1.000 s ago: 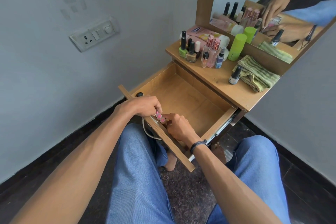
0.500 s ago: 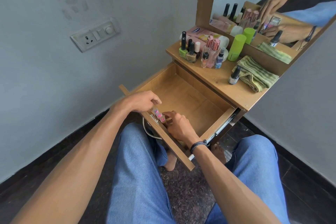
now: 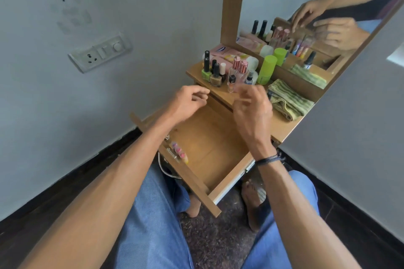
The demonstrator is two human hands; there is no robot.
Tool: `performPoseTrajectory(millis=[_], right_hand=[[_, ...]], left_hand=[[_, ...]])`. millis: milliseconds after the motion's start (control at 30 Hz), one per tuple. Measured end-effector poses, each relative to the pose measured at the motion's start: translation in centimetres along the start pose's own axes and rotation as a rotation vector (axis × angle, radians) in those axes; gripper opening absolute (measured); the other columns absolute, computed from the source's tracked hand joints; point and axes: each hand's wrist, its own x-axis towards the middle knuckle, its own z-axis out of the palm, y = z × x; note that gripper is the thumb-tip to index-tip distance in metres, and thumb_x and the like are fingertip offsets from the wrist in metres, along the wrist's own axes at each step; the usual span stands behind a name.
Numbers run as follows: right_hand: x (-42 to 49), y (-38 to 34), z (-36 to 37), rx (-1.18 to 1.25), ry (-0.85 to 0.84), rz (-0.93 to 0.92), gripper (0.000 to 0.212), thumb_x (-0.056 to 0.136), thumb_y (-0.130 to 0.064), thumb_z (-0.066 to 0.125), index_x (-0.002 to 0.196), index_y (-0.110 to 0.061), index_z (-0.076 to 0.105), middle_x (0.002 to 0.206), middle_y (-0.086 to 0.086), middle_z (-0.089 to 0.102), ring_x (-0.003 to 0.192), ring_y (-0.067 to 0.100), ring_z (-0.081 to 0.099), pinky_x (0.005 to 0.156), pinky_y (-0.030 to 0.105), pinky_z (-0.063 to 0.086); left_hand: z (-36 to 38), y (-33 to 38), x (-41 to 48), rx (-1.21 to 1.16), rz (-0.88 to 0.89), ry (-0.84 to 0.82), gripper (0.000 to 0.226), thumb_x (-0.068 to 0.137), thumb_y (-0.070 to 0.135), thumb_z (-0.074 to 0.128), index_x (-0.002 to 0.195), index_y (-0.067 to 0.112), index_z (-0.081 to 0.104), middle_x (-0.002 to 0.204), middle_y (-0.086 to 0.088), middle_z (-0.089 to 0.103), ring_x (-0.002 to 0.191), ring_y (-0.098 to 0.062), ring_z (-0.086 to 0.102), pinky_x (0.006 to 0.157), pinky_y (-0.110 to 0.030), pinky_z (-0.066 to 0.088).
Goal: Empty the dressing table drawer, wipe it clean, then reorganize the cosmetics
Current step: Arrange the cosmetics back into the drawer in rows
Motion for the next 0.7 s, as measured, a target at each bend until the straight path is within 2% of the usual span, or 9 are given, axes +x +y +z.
performPoseTrajectory(millis=[67, 133, 233, 367, 467, 533, 600, 700], right_hand=[[2.6, 0.2, -0.5, -0.029, 0.043, 0.05, 0.026, 0.092, -0.01, 0.065, 0.118, -0.011, 0.067, 0.111, 0.004, 0.061, 0.09, 0.01, 0.058, 0.076, 0.027, 0.053], [4.8, 0.6, -0.6, -0.082, -0.004, 0.091, 0.036, 0.093, -0.02, 0.067, 0.128, -0.015, 0.062, 0.122, 0.006, 0.059, 0.099, 0.018, 0.058, 0.081, 0.03, 0.049], [7.3, 1.1, -0.7, -0.147, -0.142, 0.103, 0.054, 0.088, -0.019, 0.069, 0.14, -0.014, 0.055, 0.135, 0.012, 0.054, 0.121, 0.031, 0.053, 0.094, 0.041, 0.047], [10.0, 1.4, -0.8, -0.233, -0.358, 0.122, 0.067, 0.085, -0.013, 0.07, 0.148, -0.02, 0.047, 0.145, 0.012, 0.05, 0.127, 0.035, 0.052, 0.095, 0.042, 0.047], [10.9, 1.6, -0.6, -0.311, -0.431, 0.056, 0.064, 0.085, -0.008, 0.065, 0.146, -0.023, 0.051, 0.141, 0.012, 0.056, 0.123, 0.035, 0.057, 0.088, 0.037, 0.047], [11.1, 1.8, -0.4, -0.32, -0.431, 0.041, 0.061, 0.085, -0.006, 0.063, 0.143, -0.025, 0.054, 0.136, 0.011, 0.062, 0.118, 0.033, 0.06, 0.081, 0.034, 0.045], [11.2, 2.1, -0.4, -0.305, -0.389, 0.047, 0.053, 0.086, -0.007, 0.065, 0.136, -0.025, 0.059, 0.127, 0.009, 0.068, 0.108, 0.031, 0.065, 0.077, 0.034, 0.048], [11.1, 2.7, -0.5, -0.283, -0.309, 0.048, 0.036, 0.087, -0.015, 0.071, 0.122, -0.025, 0.065, 0.112, 0.003, 0.073, 0.094, 0.027, 0.069, 0.074, 0.037, 0.054]], left_hand=[[1.4, 1.6, 1.2, -0.084, 0.007, 0.051, 0.039, 0.091, 0.001, 0.069, 0.129, 0.009, 0.065, 0.114, -0.003, 0.07, 0.094, -0.009, 0.066, 0.083, -0.014, 0.049], [2.9, 2.8, 2.4, -0.133, -0.005, 0.106, 0.047, 0.088, 0.002, 0.073, 0.133, 0.008, 0.062, 0.12, -0.004, 0.069, 0.094, -0.007, 0.066, 0.086, -0.015, 0.053], [5.0, 4.2, 3.6, -0.099, -0.016, 0.209, 0.057, 0.085, 0.013, 0.079, 0.139, 0.015, 0.059, 0.123, 0.001, 0.069, 0.103, -0.013, 0.067, 0.093, -0.033, 0.056], [7.0, 5.3, 4.9, -0.013, -0.069, 0.3, 0.058, 0.085, 0.013, 0.078, 0.139, 0.022, 0.058, 0.126, -0.002, 0.069, 0.109, -0.021, 0.068, 0.092, -0.042, 0.058], [7.7, 5.7, 5.6, 0.04, -0.063, 0.323, 0.039, 0.086, 0.022, 0.076, 0.123, 0.023, 0.064, 0.113, 0.0, 0.073, 0.102, -0.02, 0.07, 0.087, -0.042, 0.06], [8.0, 6.1, 5.8, 0.044, -0.049, 0.33, 0.033, 0.09, 0.023, 0.073, 0.121, 0.017, 0.065, 0.115, -0.002, 0.072, 0.102, -0.021, 0.069, 0.085, -0.034, 0.057], [8.2, 6.4, 6.0, 0.06, -0.034, 0.347, 0.034, 0.092, 0.022, 0.071, 0.124, 0.014, 0.064, 0.119, -0.004, 0.069, 0.106, -0.022, 0.067, 0.083, -0.032, 0.053], [8.4, 6.6, 6.3, 0.055, -0.028, 0.354, 0.043, 0.09, 0.021, 0.074, 0.131, 0.017, 0.062, 0.124, -0.003, 0.065, 0.111, -0.022, 0.065, 0.09, -0.036, 0.057]])
